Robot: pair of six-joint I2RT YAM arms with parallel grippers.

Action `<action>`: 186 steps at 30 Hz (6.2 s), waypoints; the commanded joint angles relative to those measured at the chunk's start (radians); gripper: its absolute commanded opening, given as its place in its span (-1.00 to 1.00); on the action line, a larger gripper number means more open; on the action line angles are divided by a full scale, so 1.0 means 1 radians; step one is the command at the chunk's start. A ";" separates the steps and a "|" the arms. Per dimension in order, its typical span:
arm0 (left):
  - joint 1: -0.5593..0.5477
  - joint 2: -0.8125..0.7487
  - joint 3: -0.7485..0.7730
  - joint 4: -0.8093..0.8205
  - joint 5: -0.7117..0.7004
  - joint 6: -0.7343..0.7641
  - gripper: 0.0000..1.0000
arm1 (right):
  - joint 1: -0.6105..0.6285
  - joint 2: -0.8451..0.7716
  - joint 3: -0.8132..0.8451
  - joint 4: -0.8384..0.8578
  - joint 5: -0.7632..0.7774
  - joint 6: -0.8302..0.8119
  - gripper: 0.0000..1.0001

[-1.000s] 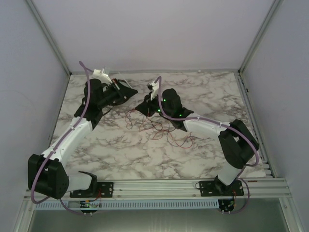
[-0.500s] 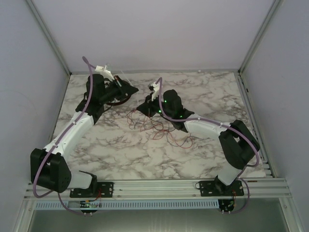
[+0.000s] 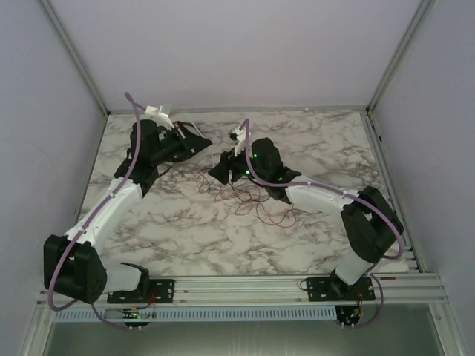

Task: Zip-tie the wires
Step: Adjust the cable at the center of the board.

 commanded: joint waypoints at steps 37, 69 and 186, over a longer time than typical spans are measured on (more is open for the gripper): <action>0.016 -0.247 0.067 -0.174 0.140 0.071 -1.00 | 0.027 -0.051 -0.188 0.431 -0.325 -0.650 0.54; 0.135 -0.269 0.108 -0.310 0.027 0.159 -1.00 | -0.084 -0.110 -0.125 -0.072 -0.193 -0.517 -1.00; 0.039 -0.040 0.126 -0.179 0.115 0.198 -1.00 | -0.069 0.180 0.071 0.107 -0.458 -0.726 0.06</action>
